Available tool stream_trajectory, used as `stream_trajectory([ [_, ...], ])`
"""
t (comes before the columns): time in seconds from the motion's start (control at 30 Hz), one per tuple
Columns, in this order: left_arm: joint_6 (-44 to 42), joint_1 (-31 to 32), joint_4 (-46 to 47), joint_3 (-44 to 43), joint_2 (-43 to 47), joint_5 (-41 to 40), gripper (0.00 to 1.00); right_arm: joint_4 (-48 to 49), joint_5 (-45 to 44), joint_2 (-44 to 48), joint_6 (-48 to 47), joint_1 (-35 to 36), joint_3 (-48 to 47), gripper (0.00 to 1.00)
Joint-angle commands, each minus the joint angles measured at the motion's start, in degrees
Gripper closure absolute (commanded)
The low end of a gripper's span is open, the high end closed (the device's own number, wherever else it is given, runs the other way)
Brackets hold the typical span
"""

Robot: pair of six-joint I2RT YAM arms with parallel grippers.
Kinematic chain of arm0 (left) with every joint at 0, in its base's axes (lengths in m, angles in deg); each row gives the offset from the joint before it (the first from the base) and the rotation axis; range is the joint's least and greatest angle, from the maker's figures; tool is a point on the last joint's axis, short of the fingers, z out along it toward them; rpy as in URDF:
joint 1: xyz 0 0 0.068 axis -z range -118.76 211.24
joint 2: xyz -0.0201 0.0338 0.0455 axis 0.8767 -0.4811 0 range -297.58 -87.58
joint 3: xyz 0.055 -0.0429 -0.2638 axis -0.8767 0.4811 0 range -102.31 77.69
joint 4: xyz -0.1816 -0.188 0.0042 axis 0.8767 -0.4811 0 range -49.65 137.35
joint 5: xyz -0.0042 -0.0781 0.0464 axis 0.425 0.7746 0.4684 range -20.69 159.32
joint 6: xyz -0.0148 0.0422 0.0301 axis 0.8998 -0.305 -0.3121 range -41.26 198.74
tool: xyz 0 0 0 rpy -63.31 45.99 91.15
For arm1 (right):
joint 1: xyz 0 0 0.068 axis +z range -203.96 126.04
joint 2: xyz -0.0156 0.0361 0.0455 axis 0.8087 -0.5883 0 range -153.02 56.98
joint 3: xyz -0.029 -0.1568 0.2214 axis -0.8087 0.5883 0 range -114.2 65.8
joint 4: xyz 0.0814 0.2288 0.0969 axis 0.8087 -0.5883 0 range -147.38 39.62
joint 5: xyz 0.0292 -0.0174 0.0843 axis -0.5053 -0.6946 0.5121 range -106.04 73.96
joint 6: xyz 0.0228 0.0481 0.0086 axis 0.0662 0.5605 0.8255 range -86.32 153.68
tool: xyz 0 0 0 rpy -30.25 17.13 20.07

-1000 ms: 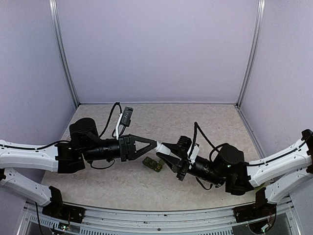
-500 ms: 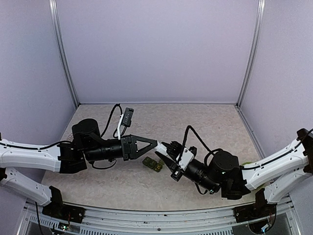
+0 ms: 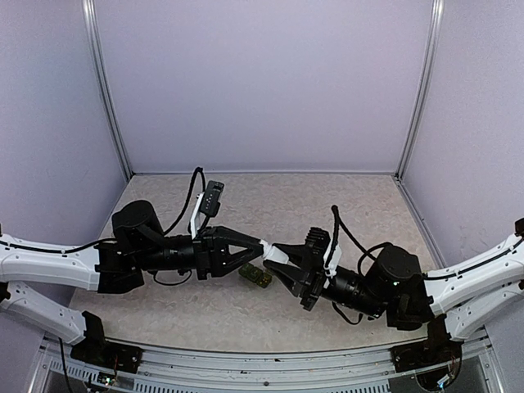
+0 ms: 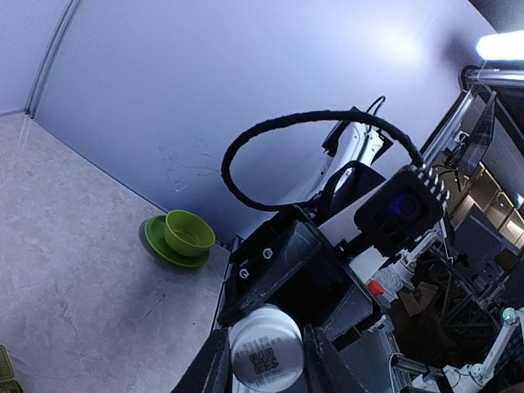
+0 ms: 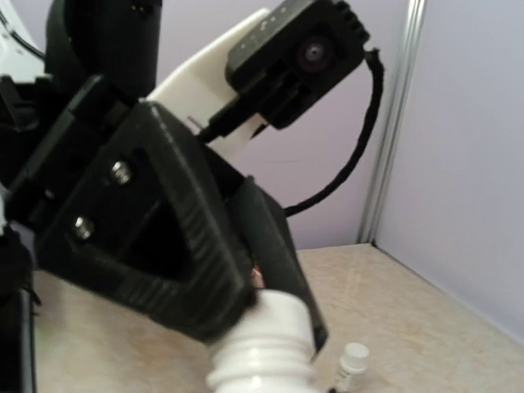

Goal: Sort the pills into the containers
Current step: Screw the lid of the pill bottle onto the pill bottle.

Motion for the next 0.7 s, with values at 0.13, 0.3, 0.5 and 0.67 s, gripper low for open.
stream_trajectory([
  [0.13,-4.0,0.6,-4.2,-0.7,1.2,2.3,0.62,-1.7,0.0,2.0,6.8,0.6,-1.5,0.82],
  [0.3,-4.4,0.9,-5.4,-0.6,2.4,1.7,0.47,-1.4,0.1,0.9,7.3,0.6,-2.0,0.83],
  [0.5,-5.1,0.9,-7.2,0.4,6.7,-1.2,0.21,-0.7,-0.7,2.0,6.9,0.5,-1.1,0.82],
  [0.67,-3.7,0.9,-11.1,-0.2,8.9,-5.2,0.01,-1.1,-0.9,2.5,6.0,0.6,-1.1,0.82],
])
